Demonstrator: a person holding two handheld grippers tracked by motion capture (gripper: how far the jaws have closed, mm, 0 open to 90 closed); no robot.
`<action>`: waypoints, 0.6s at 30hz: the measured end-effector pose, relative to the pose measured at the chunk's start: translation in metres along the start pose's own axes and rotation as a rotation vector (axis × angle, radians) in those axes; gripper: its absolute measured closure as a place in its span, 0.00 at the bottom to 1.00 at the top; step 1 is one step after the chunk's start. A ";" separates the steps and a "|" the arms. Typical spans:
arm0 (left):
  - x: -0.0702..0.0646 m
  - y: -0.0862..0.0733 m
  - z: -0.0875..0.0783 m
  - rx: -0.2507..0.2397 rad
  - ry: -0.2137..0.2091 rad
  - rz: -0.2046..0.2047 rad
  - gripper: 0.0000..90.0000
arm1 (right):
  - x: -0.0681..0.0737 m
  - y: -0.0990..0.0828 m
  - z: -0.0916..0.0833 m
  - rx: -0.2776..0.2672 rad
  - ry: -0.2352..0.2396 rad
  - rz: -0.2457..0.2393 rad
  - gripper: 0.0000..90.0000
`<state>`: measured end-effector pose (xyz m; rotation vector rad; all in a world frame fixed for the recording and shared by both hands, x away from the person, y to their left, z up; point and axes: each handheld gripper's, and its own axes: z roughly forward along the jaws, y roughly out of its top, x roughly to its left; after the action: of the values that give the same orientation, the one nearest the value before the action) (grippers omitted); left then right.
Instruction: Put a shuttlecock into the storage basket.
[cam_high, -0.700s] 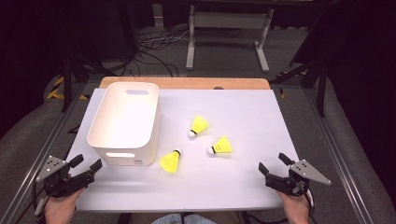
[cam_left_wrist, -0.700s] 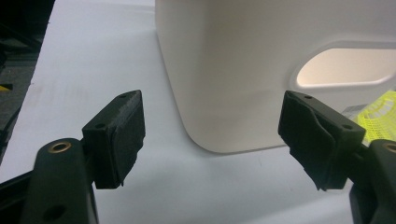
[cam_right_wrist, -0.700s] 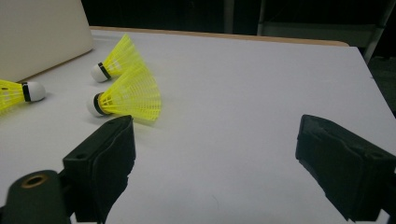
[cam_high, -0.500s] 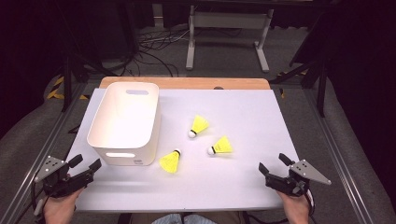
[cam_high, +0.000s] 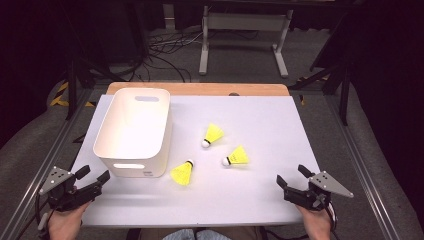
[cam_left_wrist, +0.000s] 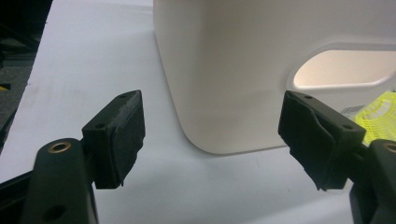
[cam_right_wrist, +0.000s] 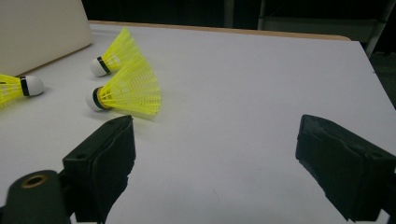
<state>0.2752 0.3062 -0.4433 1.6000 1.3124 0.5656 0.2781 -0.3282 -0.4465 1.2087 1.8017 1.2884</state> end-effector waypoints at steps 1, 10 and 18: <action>0.000 0.000 0.000 0.002 -0.002 0.000 0.26 | 0.000 0.000 0.000 0.000 0.000 0.000 0.14; -0.001 0.000 0.001 0.009 -0.003 -0.004 0.26 | 0.001 0.000 0.001 0.011 0.004 -0.003 0.14; -0.004 0.004 0.002 0.028 -0.005 0.009 0.26 | 0.001 -0.001 0.001 0.015 0.001 -0.003 0.14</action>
<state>0.2772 0.3019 -0.4397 1.6296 1.3154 0.5509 0.2783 -0.3272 -0.4472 1.2128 1.8163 1.2762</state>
